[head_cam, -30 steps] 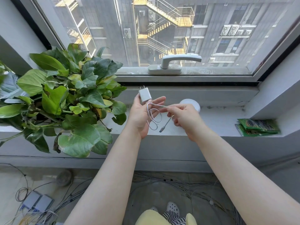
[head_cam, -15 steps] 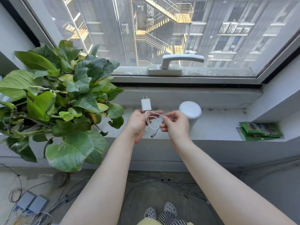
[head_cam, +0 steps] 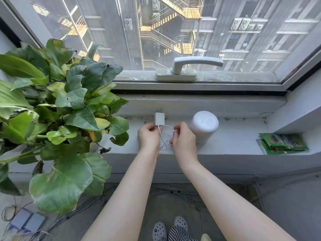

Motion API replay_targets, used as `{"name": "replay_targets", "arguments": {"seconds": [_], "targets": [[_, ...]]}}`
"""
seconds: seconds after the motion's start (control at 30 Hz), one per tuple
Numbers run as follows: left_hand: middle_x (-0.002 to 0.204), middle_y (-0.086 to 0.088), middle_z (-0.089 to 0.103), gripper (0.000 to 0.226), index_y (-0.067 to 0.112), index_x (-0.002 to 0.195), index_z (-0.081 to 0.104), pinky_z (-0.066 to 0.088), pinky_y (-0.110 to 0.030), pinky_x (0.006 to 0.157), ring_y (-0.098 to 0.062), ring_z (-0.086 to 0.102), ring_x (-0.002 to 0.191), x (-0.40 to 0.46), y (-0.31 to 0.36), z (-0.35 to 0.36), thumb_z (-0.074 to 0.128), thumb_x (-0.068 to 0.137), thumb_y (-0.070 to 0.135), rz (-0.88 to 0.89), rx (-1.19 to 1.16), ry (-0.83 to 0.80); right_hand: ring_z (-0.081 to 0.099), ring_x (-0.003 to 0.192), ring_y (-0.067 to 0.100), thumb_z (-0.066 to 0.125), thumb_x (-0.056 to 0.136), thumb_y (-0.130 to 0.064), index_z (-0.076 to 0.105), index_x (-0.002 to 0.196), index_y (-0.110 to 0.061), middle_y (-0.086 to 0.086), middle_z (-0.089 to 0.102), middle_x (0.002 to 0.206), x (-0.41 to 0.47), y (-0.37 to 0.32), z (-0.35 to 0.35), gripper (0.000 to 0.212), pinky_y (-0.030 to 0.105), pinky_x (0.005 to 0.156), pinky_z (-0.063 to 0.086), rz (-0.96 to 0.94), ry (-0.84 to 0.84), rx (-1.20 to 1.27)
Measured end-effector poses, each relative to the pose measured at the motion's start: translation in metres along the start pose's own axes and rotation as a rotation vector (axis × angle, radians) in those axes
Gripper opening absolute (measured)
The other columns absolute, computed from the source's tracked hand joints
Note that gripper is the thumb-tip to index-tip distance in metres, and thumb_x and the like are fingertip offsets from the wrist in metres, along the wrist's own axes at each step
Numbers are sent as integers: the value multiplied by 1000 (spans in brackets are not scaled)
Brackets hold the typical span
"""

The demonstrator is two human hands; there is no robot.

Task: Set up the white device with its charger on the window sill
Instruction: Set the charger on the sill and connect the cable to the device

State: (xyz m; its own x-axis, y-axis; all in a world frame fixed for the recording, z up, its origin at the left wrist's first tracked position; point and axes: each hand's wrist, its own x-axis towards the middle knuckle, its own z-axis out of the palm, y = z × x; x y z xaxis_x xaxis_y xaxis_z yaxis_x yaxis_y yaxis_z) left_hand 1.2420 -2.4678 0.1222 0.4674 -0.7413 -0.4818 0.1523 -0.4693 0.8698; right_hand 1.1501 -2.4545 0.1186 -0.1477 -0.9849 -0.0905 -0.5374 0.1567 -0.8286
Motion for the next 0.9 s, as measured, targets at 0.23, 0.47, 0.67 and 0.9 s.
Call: {"name": "replay_targets", "arguments": {"seconds": [0.23, 0.47, 0.67, 0.9], "targets": [[77, 6, 60, 32, 9, 106, 60, 57, -36, 68, -21, 62, 81, 7, -7, -6, 73, 78, 16, 143, 290, 66, 58, 94, 36, 38, 94, 2, 52, 108, -4, 17, 57, 109, 1, 12, 7, 21, 39, 76, 42, -78, -40, -300], [111, -13, 62, 27, 8, 111, 67, 46, -30, 93, -26, 59, 102, 8, -13, -20, 47, 93, 10, 361, 499, 124, 58, 93, 36, 40, 91, 8, 53, 112, -2, 17, 52, 114, 0, 16, 9, 26, 23, 65, 25, -131, -16, -381], [96, -9, 71, 32, 6, 113, 67, 55, -43, 85, -29, 69, 87, 5, -13, -23, 65, 85, 20, 315, 375, 39, 58, 91, 38, 40, 90, 8, 52, 118, -1, 18, 47, 119, -1, 15, 9, 32, 33, 73, 40, -152, -39, -378], [80, -9, 69, 21, 7, 101, 67, 58, -41, 76, -28, 70, 74, 1, -16, -17, 69, 80, 6, 308, 307, 35, 52, 99, 29, 40, 97, -19, 46, 123, -8, 12, 49, 116, -6, 21, 5, 29, 36, 82, 43, -223, -72, -459]]}}
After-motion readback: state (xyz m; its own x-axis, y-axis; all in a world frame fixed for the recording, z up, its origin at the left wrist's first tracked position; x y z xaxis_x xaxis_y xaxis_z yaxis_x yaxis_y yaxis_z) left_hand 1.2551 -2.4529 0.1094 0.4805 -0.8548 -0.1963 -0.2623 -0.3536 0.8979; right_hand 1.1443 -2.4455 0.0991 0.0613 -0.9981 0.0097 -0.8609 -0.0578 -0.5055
